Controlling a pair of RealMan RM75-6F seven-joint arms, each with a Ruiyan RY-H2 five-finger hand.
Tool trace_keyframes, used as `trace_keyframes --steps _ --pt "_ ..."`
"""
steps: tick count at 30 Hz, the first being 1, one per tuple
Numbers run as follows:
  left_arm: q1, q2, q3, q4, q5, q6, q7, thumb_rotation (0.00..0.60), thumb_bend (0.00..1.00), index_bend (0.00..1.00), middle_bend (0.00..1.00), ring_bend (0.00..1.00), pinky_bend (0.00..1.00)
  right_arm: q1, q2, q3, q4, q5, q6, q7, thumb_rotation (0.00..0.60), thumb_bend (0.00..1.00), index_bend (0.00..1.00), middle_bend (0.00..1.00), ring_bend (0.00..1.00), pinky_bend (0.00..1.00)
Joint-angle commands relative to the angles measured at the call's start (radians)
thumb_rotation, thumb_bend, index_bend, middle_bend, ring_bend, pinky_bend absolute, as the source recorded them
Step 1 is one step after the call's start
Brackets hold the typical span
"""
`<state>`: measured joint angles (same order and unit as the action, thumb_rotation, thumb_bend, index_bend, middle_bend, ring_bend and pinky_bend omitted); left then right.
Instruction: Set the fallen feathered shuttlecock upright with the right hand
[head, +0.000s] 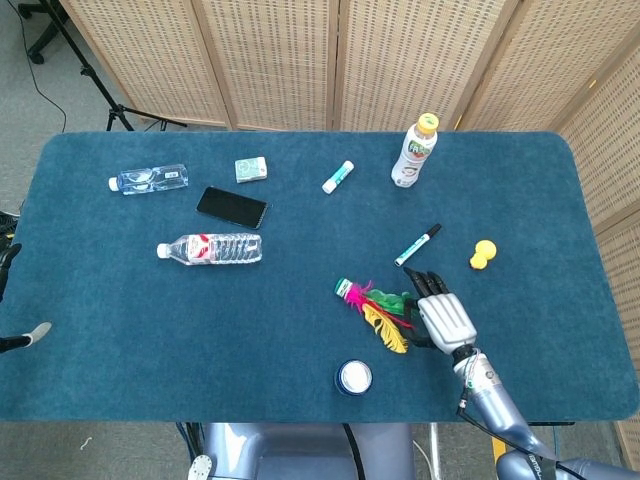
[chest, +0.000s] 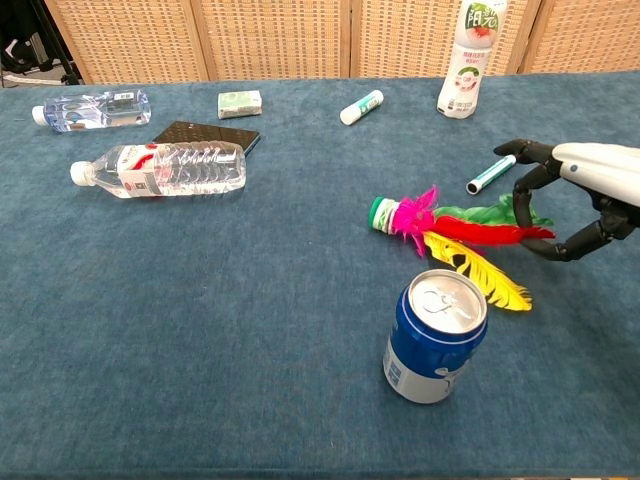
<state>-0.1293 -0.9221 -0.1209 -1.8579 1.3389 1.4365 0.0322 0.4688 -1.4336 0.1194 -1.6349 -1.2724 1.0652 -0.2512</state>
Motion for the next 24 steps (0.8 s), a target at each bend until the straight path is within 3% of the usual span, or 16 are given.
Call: trace_keyframes --steps 1,9,17,24 --pt "0.0 0.001 0.0 0.0 0.0 -0.001 -0.003 0.6 0.01 0.0 0.0 0.0 0.0 0.01 0.023 0.002 -0.021 -0.01 0.005 -0.036 0.6 0.67 0.65 0.0 0.0 0.0" --pt "-0.002 0.004 0.0 0.002 -0.002 -0.006 -0.009 0.6 0.01 0.0 0.0 0.0 0.0 0.035 0.11 0.016 -0.109 -0.034 0.03 -0.166 0.6 0.67 0.66 0.0 0.0 0.0" --pt "-0.003 0.006 0.003 -0.002 0.004 -0.008 -0.011 0.6 0.01 0.0 0.0 0.0 0.0 0.063 0.262 0.041 -0.275 -0.031 0.051 -0.365 0.6 0.67 0.67 0.0 0.0 0.0" --pt "-0.002 0.004 0.007 -0.005 0.009 -0.006 -0.004 0.6 0.01 0.0 0.0 0.0 0.0 0.053 0.272 0.007 -0.338 -0.077 0.103 -0.492 0.6 0.7 0.67 0.0 0.0 0.0"
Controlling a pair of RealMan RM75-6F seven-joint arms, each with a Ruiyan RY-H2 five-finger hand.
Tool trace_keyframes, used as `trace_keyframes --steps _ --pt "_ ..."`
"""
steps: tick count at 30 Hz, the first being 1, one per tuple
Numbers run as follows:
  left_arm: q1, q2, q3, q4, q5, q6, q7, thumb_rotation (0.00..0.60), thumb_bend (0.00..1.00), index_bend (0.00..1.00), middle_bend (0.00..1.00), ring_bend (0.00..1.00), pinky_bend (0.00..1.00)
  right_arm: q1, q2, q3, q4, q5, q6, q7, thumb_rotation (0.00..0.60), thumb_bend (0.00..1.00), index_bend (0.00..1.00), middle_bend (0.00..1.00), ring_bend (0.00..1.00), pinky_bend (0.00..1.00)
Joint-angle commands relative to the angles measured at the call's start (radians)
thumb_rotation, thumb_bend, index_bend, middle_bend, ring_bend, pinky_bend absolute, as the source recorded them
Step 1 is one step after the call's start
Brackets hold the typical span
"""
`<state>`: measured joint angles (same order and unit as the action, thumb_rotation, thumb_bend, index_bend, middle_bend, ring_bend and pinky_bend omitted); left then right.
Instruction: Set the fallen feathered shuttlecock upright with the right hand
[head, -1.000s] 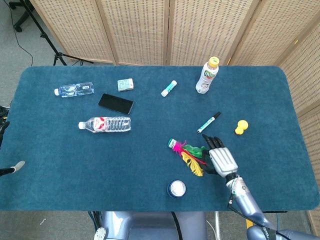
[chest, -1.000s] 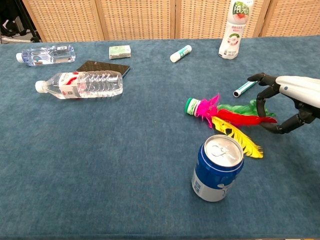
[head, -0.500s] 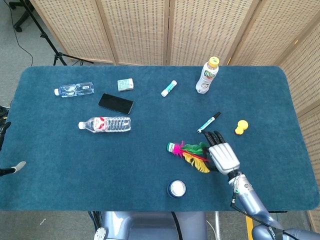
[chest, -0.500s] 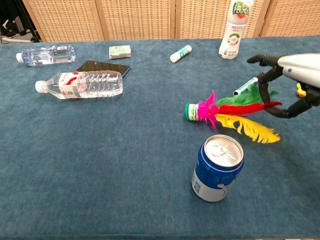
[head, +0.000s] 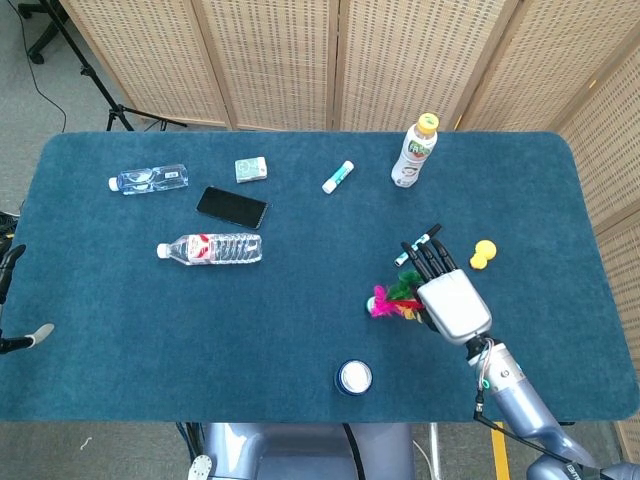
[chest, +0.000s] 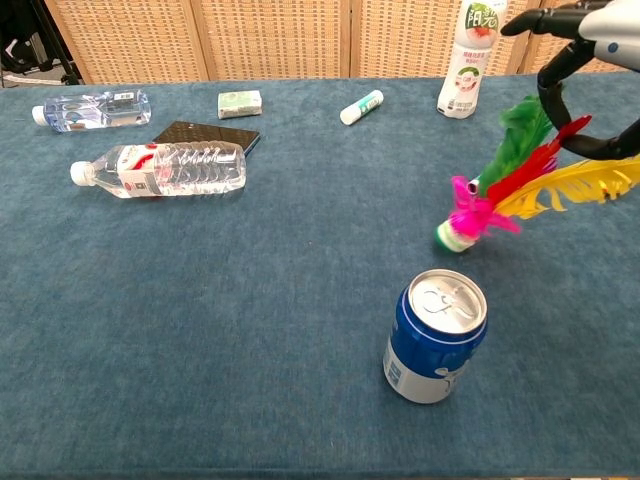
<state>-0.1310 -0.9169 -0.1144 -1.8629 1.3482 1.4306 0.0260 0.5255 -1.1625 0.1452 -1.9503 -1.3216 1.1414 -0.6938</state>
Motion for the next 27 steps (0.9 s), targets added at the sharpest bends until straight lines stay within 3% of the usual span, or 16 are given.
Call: trace_keyframes --steps 1,13,23,24,26,27 --pt "-0.001 -0.001 0.0 0.0 0.0 -0.001 0.003 0.6 0.01 0.0 0.0 0.0 0.0 -0.004 -0.001 -0.021 -0.024 -0.031 0.031 -0.057 0.6 0.71 0.67 0.0 0.0 0.0" --pt "-0.004 -0.007 0.001 -0.003 -0.003 -0.003 0.016 0.6 0.01 0.0 0.0 0.0 0.0 0.068 -0.109 0.006 0.007 0.043 0.012 -0.229 0.6 0.72 0.68 0.0 0.0 0.0" --pt "-0.003 -0.001 0.0 -0.001 -0.002 -0.003 0.0 0.6 0.01 0.0 0.0 0.0 0.0 0.092 -0.168 -0.014 0.006 0.035 0.023 -0.276 0.6 0.67 0.67 0.0 0.0 0.0" --pt "-0.003 -0.001 0.001 -0.001 0.0 -0.002 0.0 0.6 0.01 0.0 0.0 0.0 0.0 0.097 -0.176 -0.014 0.007 0.033 0.022 -0.283 0.6 0.66 0.64 0.0 0.0 0.0" --pt "-0.002 -0.001 0.001 0.0 0.001 -0.001 -0.002 0.6 0.01 0.0 0.0 0.0 0.0 0.102 -0.186 -0.013 0.01 0.033 0.024 -0.294 0.6 0.6 0.49 0.0 0.0 0.0" --pt "-0.002 -0.001 0.001 0.0 0.001 0.0 -0.002 0.6 0.01 0.0 0.0 0.0 0.0 0.105 -0.193 -0.012 0.011 0.033 0.027 -0.301 0.6 0.54 0.34 0.0 0.0 0.0"
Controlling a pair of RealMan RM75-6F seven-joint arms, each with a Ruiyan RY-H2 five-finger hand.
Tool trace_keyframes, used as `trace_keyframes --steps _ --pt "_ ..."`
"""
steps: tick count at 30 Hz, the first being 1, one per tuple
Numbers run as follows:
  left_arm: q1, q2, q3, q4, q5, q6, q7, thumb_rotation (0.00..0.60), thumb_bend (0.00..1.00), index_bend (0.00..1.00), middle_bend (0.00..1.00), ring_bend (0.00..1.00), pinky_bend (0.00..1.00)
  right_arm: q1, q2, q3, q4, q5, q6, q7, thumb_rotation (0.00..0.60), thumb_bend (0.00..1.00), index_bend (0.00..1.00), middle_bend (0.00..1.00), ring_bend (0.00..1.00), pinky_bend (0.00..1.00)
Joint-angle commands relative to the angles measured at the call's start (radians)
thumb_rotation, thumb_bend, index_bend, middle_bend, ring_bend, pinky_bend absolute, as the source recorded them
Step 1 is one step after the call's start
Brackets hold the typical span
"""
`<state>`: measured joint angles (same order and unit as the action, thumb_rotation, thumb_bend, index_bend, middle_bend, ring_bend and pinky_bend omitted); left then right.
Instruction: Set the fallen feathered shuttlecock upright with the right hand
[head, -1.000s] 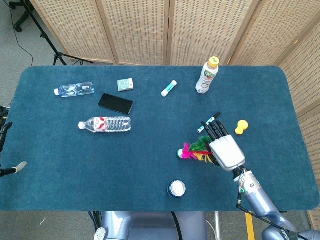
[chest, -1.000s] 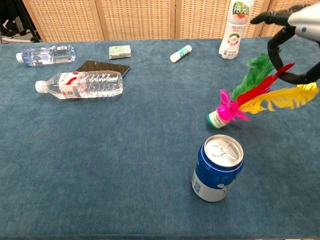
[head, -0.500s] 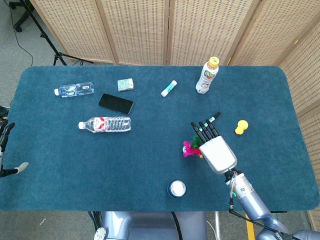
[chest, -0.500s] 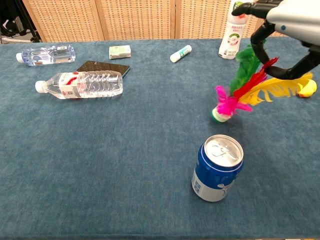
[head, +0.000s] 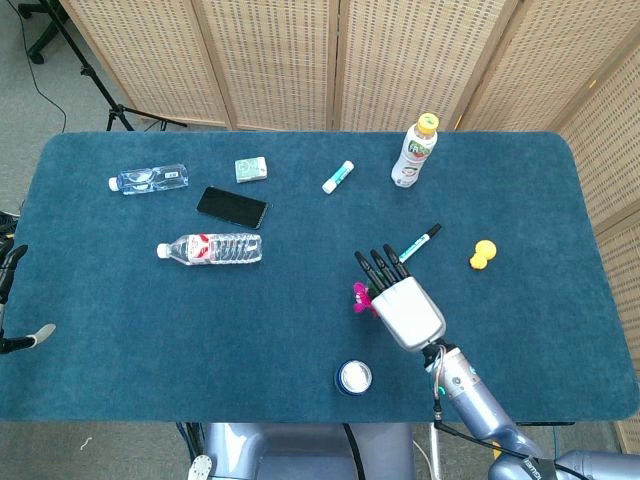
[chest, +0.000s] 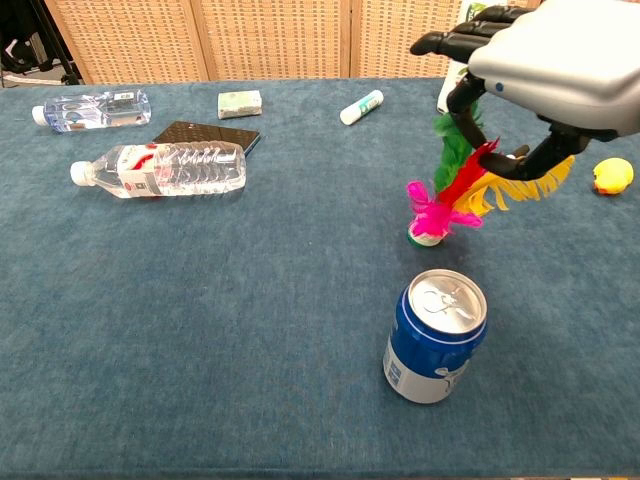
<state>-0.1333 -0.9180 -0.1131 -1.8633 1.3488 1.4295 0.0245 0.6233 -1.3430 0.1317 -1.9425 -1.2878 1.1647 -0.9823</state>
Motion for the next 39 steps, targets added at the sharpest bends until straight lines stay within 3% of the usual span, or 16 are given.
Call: trace_keyframes --steps 1,3,4,11,18,20,21,22,24,29,31,35,39 --pt "0.001 0.0 0.0 0.0 0.0 0.002 -0.001 0.6 0.01 0.0 0.0 0.0 0.0 0.01 -0.02 0.003 0.004 0.004 0.006 -0.02 0.6 0.49 0.19 0.0 0.0 0.0" --pt "0.001 0.001 0.0 0.0 0.0 0.001 -0.003 0.6 0.01 0.0 0.0 0.0 0.0 0.014 -0.031 0.009 0.0 0.022 0.011 -0.033 0.6 0.41 0.04 0.0 0.0 0.0" --pt "0.001 0.002 -0.001 0.0 -0.001 0.001 -0.005 0.6 0.01 0.0 0.0 0.0 0.0 0.016 -0.035 0.012 -0.003 0.03 0.014 -0.038 0.6 0.37 0.01 0.0 0.0 0.0" --pt "-0.002 0.004 -0.003 0.005 -0.005 -0.004 -0.014 0.6 0.01 0.0 0.0 0.0 0.0 0.021 -0.017 0.024 -0.066 0.043 0.036 -0.048 0.6 0.34 0.0 0.0 0.0 0.0" --pt "-0.002 0.008 -0.002 0.007 -0.005 -0.01 -0.022 0.6 0.01 0.0 0.0 0.0 0.0 -0.018 0.172 0.068 -0.225 0.011 0.099 0.029 0.6 0.33 0.0 0.0 0.0 0.0" --pt "-0.002 0.008 -0.001 0.007 -0.005 -0.011 -0.022 0.6 0.01 0.0 0.0 0.0 0.0 -0.036 0.224 0.075 -0.233 -0.003 0.11 0.086 0.6 0.27 0.0 0.0 0.0 0.0" --pt "-0.003 0.007 0.0 0.008 -0.005 -0.011 -0.021 0.6 0.01 0.0 0.0 0.0 0.0 -0.051 0.256 0.081 -0.232 -0.009 0.122 0.128 0.6 0.17 0.0 0.0 0.0 0.0" --pt "-0.002 0.007 0.001 0.009 -0.004 -0.012 -0.02 0.6 0.01 0.0 0.0 0.0 0.0 -0.068 0.285 0.087 -0.223 -0.016 0.136 0.177 0.6 0.08 0.0 0.0 0.0 0.0" --pt "-0.001 0.005 0.004 0.01 -0.001 -0.013 -0.018 0.6 0.01 0.0 0.0 0.0 0.0 -0.105 0.322 0.098 -0.177 -0.043 0.179 0.29 0.6 0.0 0.0 0.0 0.0 0.0" --pt "0.008 -0.011 0.016 0.029 0.019 0.002 -0.009 0.6 0.01 0.0 0.0 0.0 0.0 -0.202 0.339 0.083 -0.045 -0.067 0.267 0.547 0.6 0.0 0.0 0.0 0.0 0.0" --pt "0.019 -0.028 0.026 0.043 0.04 0.024 -0.004 0.6 0.01 0.0 0.0 0.0 0.0 -0.271 0.341 0.044 0.024 -0.036 0.288 0.675 0.6 0.0 0.0 0.0 0.0 0.0" --pt "0.034 -0.043 0.036 0.057 0.065 0.05 -0.013 0.6 0.01 0.0 0.0 0.0 0.0 -0.36 0.302 -0.042 0.159 -0.111 0.323 0.85 0.6 0.0 0.0 0.0 0.0 0.0" --pt "0.037 -0.042 0.037 0.062 0.074 0.056 -0.022 0.6 0.01 0.0 0.0 0.0 0.0 -0.42 0.244 -0.089 0.252 -0.168 0.374 0.93 0.6 0.0 0.0 0.0 0.0 0.0"
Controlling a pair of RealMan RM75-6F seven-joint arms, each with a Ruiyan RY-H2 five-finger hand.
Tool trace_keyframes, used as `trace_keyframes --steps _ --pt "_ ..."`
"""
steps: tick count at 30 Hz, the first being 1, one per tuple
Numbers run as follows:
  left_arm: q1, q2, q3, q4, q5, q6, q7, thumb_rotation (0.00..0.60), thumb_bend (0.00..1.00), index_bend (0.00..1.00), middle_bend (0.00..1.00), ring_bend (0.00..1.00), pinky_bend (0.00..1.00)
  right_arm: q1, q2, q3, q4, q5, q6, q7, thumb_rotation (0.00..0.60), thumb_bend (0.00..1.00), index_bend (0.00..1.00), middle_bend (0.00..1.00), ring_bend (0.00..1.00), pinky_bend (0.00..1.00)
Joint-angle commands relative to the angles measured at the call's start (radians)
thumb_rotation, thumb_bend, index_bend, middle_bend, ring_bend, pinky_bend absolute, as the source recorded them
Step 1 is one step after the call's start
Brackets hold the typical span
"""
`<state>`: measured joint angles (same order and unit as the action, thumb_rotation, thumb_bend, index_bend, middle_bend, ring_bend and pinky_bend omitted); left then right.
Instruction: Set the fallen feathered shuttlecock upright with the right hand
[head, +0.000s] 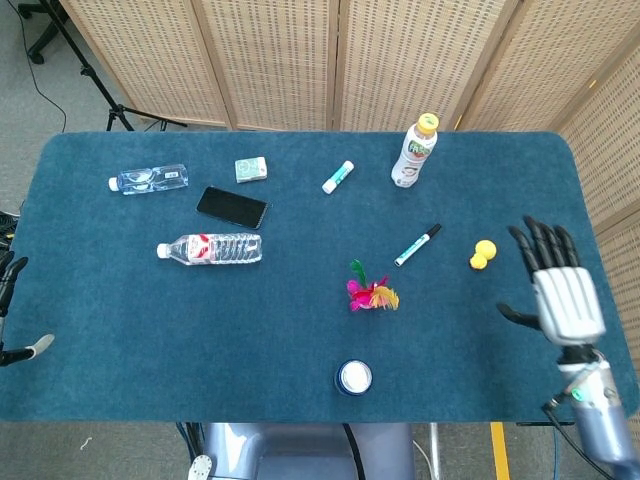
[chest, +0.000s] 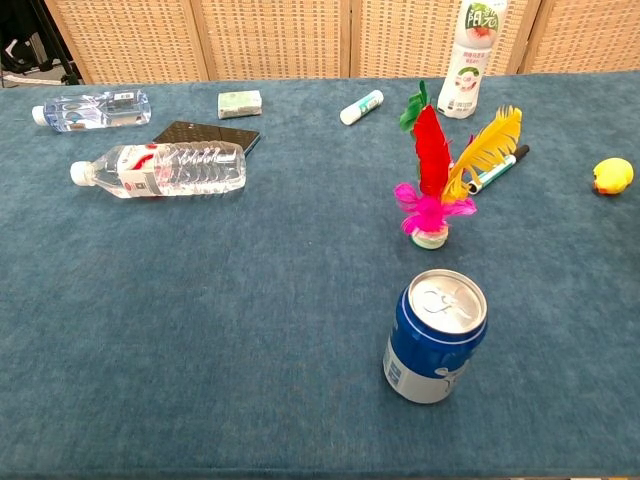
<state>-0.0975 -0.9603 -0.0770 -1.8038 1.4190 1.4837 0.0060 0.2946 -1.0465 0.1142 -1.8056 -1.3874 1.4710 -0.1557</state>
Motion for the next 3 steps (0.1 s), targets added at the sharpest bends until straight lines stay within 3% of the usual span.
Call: trace_keyframes --steps 1,3 --pt "0.001 0.001 0.001 0.003 0.006 0.002 -0.007 0.6 0.01 0.0 0.0 0.0 0.0 -0.1 -0.065 -0.076 0.131 -0.076 0.074 0.115 0.6 0.0 0.0 0.0 0.0 0.0" --pt "0.0 0.003 0.001 0.004 0.011 0.0 -0.013 0.6 0.01 0.0 0.0 0.0 0.0 -0.115 -0.086 -0.085 0.164 -0.092 0.087 0.131 0.6 0.0 0.0 0.0 0.0 0.0"
